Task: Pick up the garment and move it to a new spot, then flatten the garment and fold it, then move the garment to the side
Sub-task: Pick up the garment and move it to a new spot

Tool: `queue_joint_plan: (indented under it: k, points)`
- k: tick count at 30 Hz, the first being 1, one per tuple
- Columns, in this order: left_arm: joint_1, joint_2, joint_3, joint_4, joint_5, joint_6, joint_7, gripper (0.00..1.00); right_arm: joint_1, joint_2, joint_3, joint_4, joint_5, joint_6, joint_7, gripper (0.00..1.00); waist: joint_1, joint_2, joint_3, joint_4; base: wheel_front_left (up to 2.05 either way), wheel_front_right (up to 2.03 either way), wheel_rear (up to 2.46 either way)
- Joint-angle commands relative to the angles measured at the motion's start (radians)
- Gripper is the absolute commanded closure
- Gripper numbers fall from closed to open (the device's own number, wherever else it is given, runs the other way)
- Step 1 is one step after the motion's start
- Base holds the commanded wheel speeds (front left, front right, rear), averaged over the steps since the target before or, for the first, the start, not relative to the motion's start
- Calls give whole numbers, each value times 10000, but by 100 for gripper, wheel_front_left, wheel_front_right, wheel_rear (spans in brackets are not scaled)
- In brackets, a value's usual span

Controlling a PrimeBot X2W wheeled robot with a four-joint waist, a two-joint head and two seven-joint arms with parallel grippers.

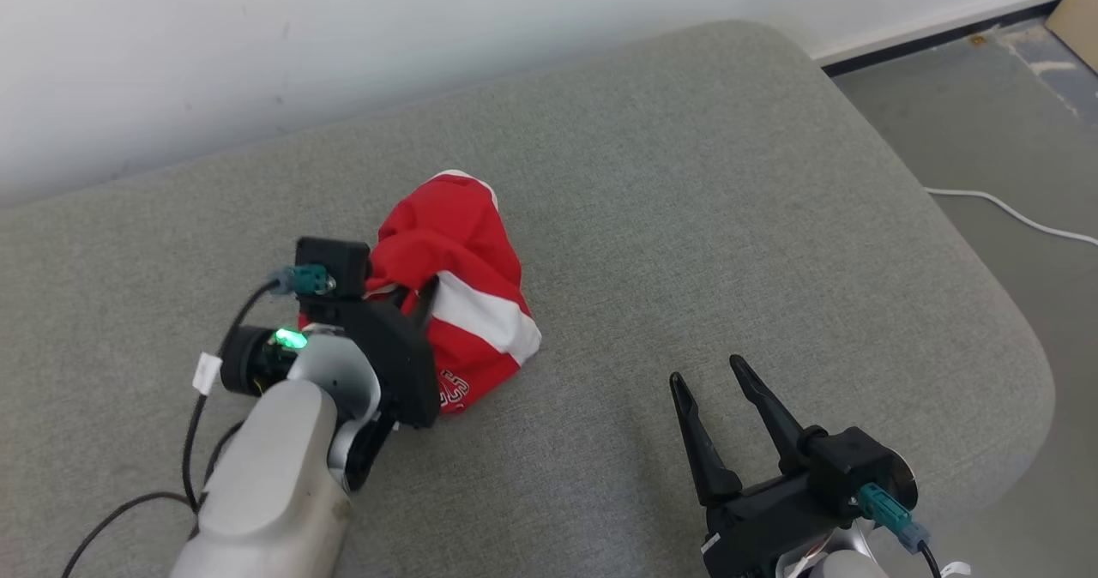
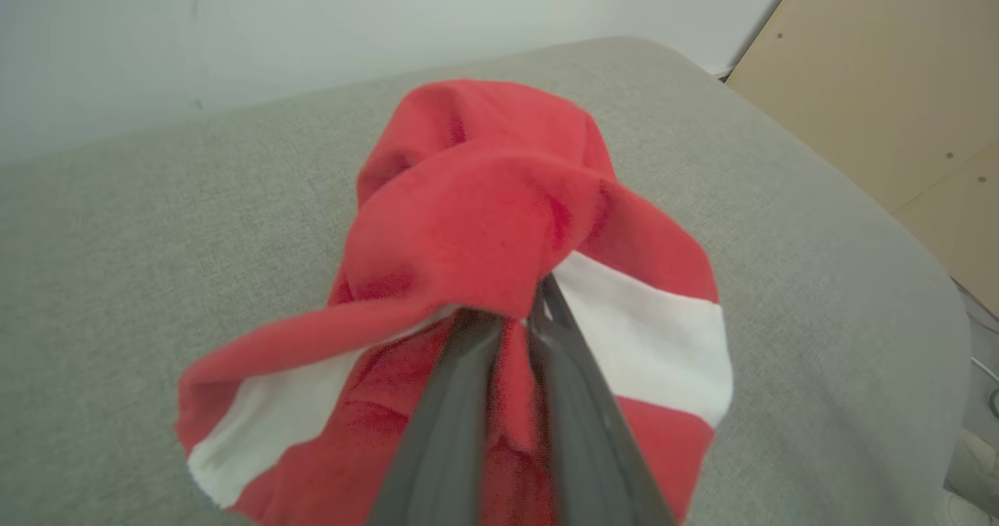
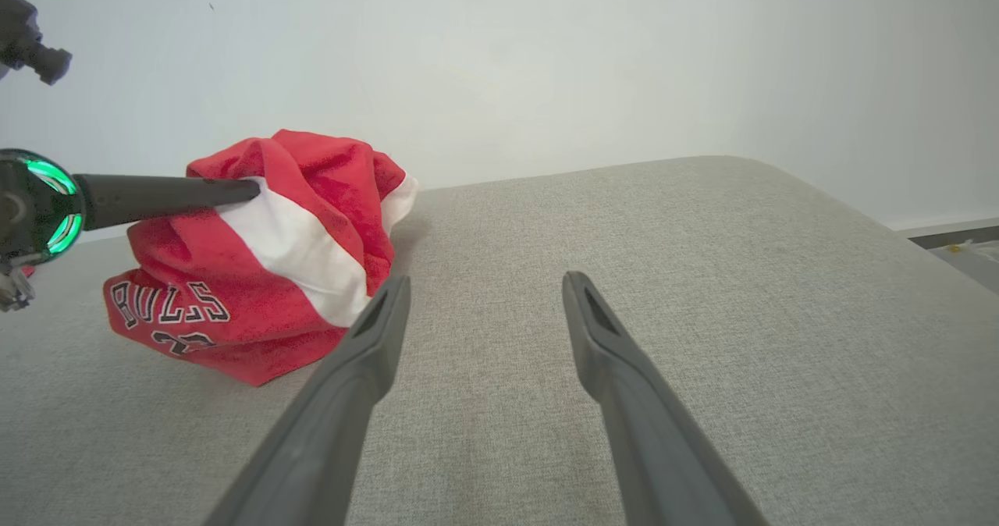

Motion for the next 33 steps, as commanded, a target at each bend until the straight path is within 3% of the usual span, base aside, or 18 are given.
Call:
queue_joint_plan:
  k: [1, 12, 18, 29, 33]
  points:
    - [163, -3, -58, 173, 110, -43, -165, 0, -117, 1, 12, -52, 85, -25, -9, 0, -2, -1, 210, -131, 0, 0, 0]
    - [613, -154, -183, -5, -757, -129, -2311, 0, 304, -8, -607, 80, -98, -25, -9, 0, -2, -1, -480, 1323, 0, 0, 0]
    - [1695, 167, 292, -666, -1046, 73, -3436, 0, 636, -7, -1008, 208, -280, -25, -9, 0, -2, -1, -1157, 2039, 0, 0, 0]
    - [4580, 917, 1477, -2745, -1008, 745, -4229, 0, 1377, -2, -1794, 128, -603, -25, -9, 0, -2, -1, -1770, 3069, 0, 0, 0]
    - [5755, 863, 2023, -3768, -782, 892, -4243, 0, 1575, -4, -1995, 126, -700, -25, -9, 0, -2, -1, -1899, 3297, 0, 0, 0]
